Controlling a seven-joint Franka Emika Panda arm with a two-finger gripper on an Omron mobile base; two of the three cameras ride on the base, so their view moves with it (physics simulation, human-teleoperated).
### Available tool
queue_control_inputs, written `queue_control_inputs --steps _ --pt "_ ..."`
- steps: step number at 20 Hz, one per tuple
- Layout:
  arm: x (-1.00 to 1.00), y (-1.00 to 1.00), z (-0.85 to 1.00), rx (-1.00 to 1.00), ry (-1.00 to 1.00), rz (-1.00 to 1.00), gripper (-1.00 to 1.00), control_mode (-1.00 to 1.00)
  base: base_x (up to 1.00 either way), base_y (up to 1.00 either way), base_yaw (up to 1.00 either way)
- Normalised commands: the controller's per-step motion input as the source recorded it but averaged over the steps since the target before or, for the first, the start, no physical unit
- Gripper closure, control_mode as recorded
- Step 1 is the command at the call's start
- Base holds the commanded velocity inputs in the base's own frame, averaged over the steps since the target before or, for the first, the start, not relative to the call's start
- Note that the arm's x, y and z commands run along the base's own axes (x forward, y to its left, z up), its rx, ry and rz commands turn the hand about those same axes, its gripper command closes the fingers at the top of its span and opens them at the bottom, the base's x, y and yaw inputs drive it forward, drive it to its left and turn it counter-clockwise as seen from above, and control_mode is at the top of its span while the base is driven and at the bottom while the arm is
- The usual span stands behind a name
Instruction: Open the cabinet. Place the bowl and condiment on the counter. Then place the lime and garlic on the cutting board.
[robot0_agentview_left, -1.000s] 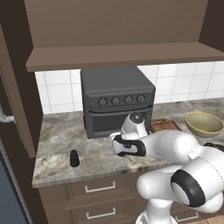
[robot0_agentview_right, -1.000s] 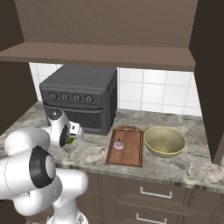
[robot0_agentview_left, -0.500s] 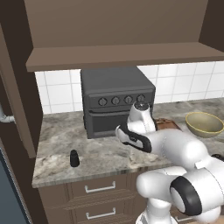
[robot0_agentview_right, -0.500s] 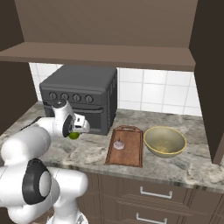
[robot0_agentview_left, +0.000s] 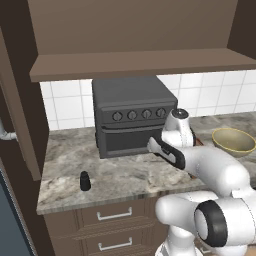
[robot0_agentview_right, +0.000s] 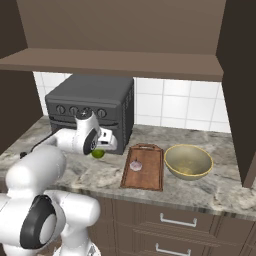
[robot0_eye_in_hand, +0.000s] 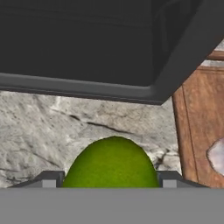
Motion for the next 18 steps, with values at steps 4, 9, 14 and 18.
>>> queue_control_inputs --steps 4,9,14,18 --pt "-0.07 -0.66 0.11 0.00 0.00 0.00 1.00 -1.00 0.00 0.00 0.00" --pt "-0.06 -0.67 0.10 0.00 0.00 0.00 1.00 -1.00 0.00 0.00 0.00" --pt "-0.02 -0.67 0.07 0.00 0.01 0.00 1.00 -1.00 0.00 0.00 0.00" --pt "0.00 -0.65 0.02 0.00 0.00 0.00 1.00 -1.00 0.00 0.00 0.00"
